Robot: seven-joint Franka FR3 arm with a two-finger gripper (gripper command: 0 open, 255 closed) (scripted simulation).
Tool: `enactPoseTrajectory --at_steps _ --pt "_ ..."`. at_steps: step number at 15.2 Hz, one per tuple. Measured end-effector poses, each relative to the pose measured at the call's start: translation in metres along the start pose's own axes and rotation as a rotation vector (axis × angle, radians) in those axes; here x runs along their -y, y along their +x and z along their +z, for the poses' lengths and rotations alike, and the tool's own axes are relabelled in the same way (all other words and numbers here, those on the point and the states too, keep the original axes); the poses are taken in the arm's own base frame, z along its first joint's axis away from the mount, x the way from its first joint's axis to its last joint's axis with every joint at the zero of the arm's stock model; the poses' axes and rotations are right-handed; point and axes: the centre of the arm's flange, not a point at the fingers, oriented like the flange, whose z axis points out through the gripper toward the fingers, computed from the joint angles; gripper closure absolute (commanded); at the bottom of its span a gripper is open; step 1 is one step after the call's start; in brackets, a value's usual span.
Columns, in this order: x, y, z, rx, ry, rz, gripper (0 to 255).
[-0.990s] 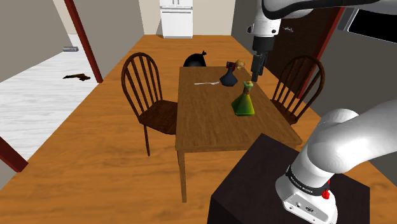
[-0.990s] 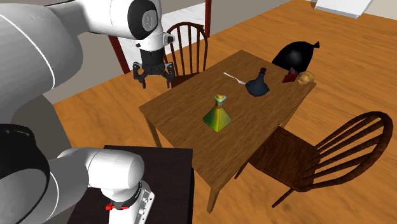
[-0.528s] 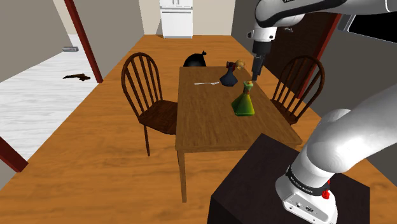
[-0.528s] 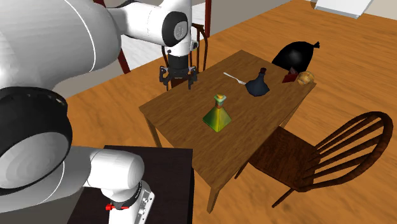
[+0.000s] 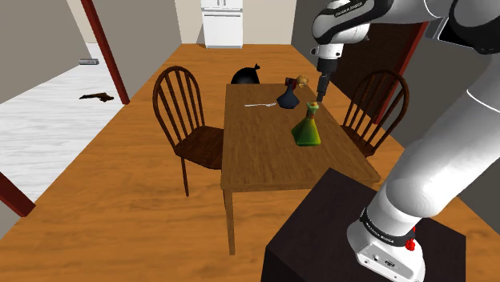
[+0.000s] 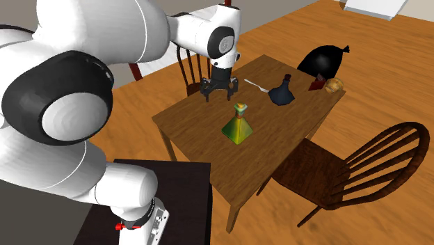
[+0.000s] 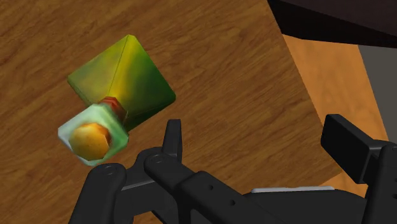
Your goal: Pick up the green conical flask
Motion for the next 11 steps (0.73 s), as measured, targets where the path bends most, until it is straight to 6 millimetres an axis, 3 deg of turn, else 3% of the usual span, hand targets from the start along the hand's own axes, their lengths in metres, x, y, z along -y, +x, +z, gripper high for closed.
enactPoseTrajectory --at_steps 11 --pt "-0.130 0.026 0.040 -0.002 0.018 -0.066 0"
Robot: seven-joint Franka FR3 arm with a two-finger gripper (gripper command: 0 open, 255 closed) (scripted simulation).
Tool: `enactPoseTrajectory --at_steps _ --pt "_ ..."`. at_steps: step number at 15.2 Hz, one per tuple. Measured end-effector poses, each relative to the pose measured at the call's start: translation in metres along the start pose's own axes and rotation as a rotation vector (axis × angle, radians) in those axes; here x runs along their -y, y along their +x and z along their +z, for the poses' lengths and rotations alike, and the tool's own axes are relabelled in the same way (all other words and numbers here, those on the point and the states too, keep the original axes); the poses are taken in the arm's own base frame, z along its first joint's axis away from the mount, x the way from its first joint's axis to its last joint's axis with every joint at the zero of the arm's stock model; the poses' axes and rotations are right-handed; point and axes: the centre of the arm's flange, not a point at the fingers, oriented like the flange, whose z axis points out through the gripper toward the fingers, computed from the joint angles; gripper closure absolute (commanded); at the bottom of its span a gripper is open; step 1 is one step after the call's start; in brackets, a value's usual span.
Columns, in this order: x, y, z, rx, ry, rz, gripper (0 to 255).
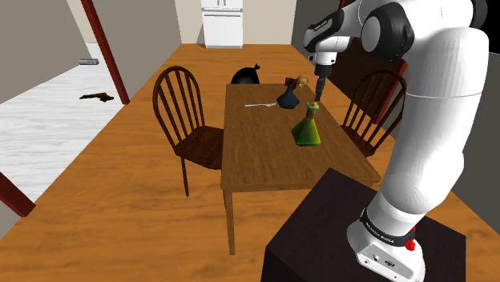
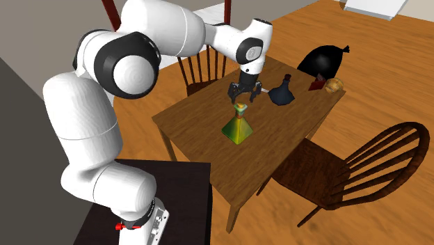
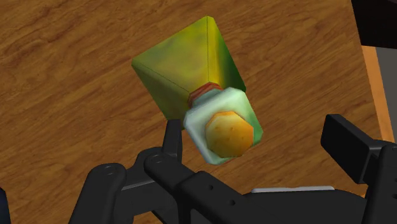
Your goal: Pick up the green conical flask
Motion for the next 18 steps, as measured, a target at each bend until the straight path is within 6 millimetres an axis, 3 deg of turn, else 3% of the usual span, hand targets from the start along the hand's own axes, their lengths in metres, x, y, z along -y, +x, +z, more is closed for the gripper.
enactPoseTrajectory --at_steps 8,9,18 --pt "-0.015 0.005 0.039 -0.001 0.002 -0.006 0" --pt "-0.015 0.005 0.041 -0.001 0.002 -0.006 255" --pt "-0.015 0.005 0.041 -0.002 0.000 -0.006 255"
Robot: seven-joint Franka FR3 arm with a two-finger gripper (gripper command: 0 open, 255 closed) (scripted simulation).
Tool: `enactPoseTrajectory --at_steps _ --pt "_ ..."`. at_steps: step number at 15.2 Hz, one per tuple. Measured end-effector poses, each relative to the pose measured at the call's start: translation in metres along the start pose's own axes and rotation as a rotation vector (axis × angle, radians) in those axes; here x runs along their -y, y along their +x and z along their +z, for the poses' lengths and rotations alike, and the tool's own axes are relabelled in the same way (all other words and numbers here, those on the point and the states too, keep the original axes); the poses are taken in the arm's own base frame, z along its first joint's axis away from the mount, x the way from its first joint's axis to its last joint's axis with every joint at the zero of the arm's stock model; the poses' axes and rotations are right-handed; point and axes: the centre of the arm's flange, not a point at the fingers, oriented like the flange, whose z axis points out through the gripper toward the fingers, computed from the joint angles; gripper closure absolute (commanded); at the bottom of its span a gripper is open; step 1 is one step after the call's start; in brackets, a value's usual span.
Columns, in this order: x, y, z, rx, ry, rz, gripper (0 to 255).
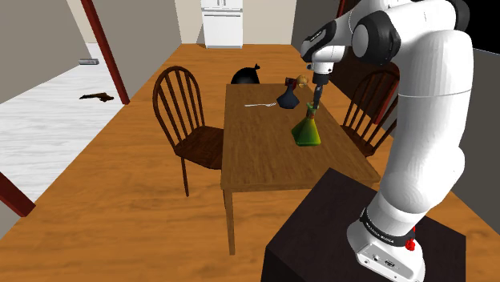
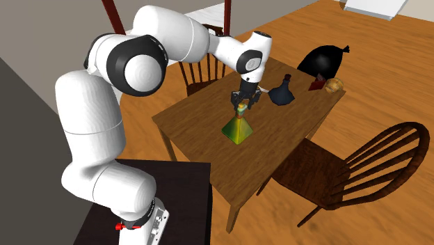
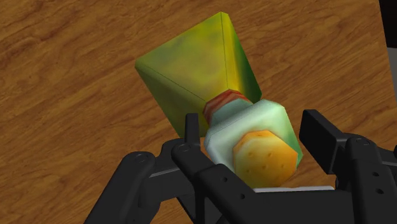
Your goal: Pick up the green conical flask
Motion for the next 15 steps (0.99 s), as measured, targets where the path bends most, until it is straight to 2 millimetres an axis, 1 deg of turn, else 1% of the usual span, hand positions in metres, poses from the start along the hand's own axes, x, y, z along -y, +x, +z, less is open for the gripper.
enactPoseTrajectory --at_steps 3,6,15 --pt "0.001 0.000 -0.004 0.002 0.002 0.000 255" --pt "0.003 -0.001 -0.017 0.002 0.003 0.000 255" --pt "0.011 -0.004 -0.066 0.002 0.003 0.000 255"
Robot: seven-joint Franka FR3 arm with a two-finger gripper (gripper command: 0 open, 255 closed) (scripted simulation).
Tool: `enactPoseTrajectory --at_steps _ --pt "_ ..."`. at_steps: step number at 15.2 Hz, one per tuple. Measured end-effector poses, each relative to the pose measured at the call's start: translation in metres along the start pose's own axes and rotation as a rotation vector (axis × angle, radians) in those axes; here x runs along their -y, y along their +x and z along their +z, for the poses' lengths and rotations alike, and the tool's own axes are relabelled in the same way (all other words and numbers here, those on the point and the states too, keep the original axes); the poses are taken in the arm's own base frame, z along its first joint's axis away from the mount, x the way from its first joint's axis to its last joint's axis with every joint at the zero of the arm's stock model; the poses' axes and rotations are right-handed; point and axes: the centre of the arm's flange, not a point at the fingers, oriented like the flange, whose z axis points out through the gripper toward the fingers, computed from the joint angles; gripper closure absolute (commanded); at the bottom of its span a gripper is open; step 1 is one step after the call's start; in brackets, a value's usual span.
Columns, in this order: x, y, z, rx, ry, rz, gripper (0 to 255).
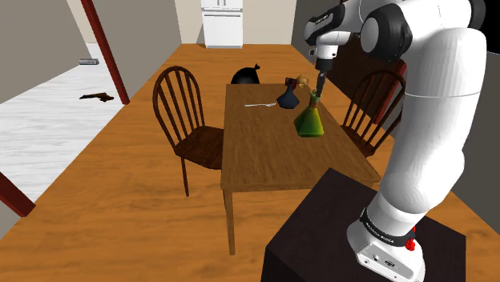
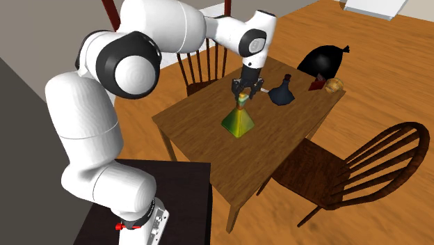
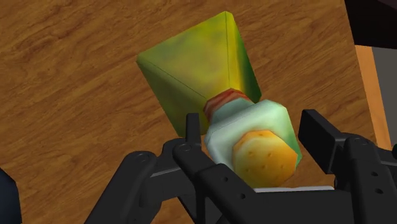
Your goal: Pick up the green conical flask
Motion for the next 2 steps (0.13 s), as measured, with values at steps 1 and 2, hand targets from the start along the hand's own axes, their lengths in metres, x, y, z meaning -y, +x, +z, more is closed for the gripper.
enactPoseTrajectory --at_steps 1,2 --pt "-0.0003 0.0008 -0.0056 0.000 0.000 0.000 255" --pt "0.0004 0.0003 -0.0090 0.000 0.000 0.000 255"
